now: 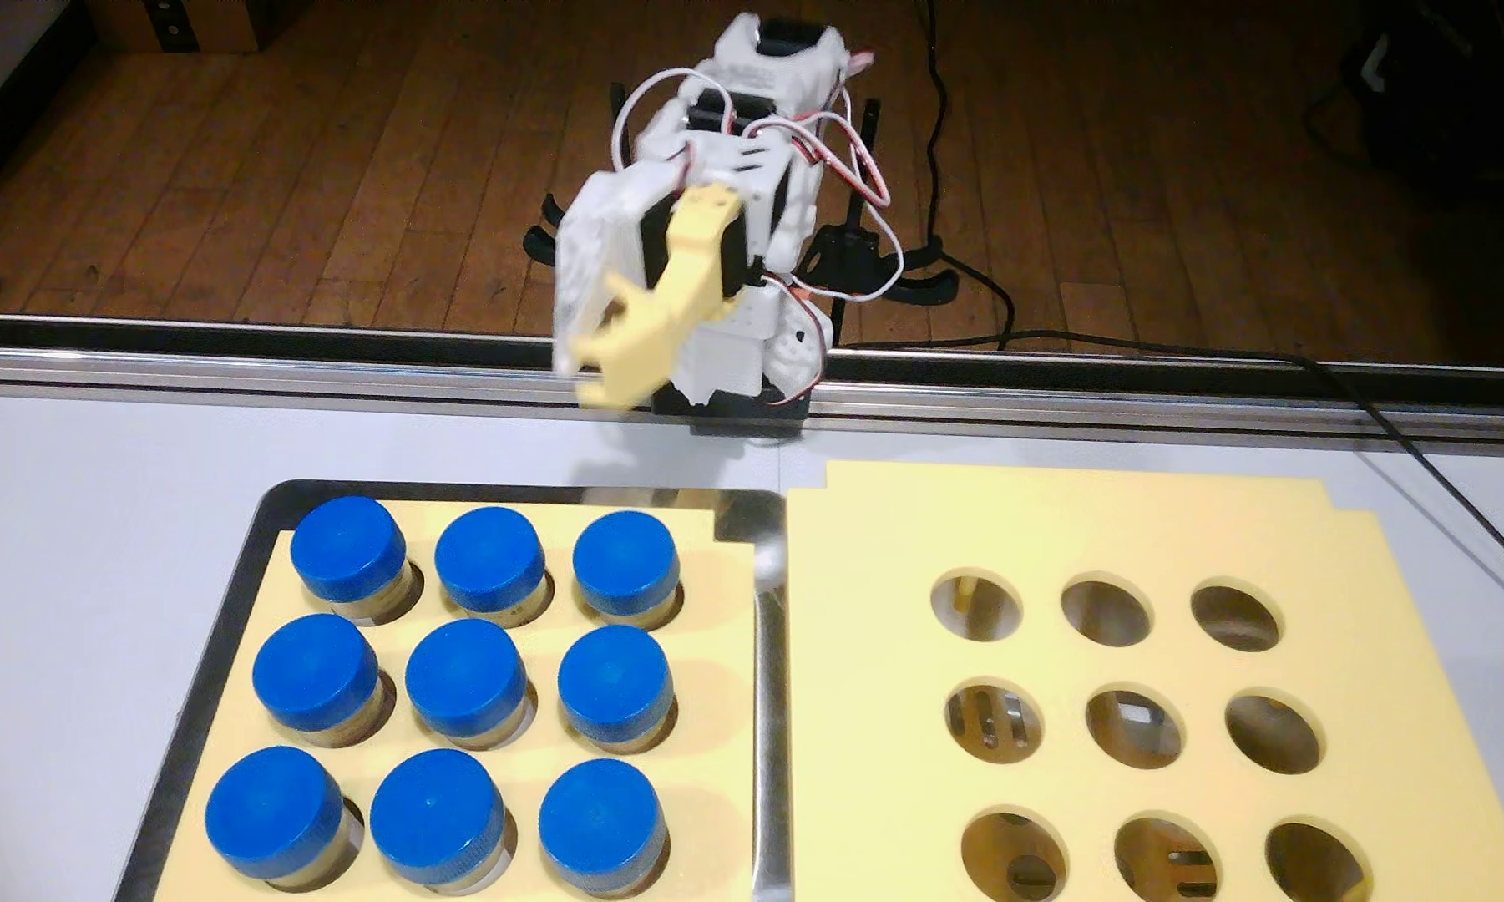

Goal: Move the test tubes

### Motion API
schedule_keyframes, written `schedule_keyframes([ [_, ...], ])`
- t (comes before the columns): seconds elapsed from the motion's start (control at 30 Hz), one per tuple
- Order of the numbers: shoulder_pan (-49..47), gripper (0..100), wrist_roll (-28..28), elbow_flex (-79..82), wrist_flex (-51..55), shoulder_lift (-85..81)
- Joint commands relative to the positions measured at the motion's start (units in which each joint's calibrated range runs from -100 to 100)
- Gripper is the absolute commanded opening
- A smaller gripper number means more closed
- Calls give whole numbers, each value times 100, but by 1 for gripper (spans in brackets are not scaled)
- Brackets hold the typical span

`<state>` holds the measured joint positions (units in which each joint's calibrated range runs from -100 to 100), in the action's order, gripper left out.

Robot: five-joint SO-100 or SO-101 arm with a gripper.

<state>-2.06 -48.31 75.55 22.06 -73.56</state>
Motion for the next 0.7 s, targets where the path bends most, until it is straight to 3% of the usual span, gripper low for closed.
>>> schedule_keyframes([
  [0.0, -42, 29, 56, -1005, -137, 1029],
  [0.13, -49, 41, 62, -1604, -195, 1811],
  [0.67, -331, 41, 30, -2140, -966, 3687],
])
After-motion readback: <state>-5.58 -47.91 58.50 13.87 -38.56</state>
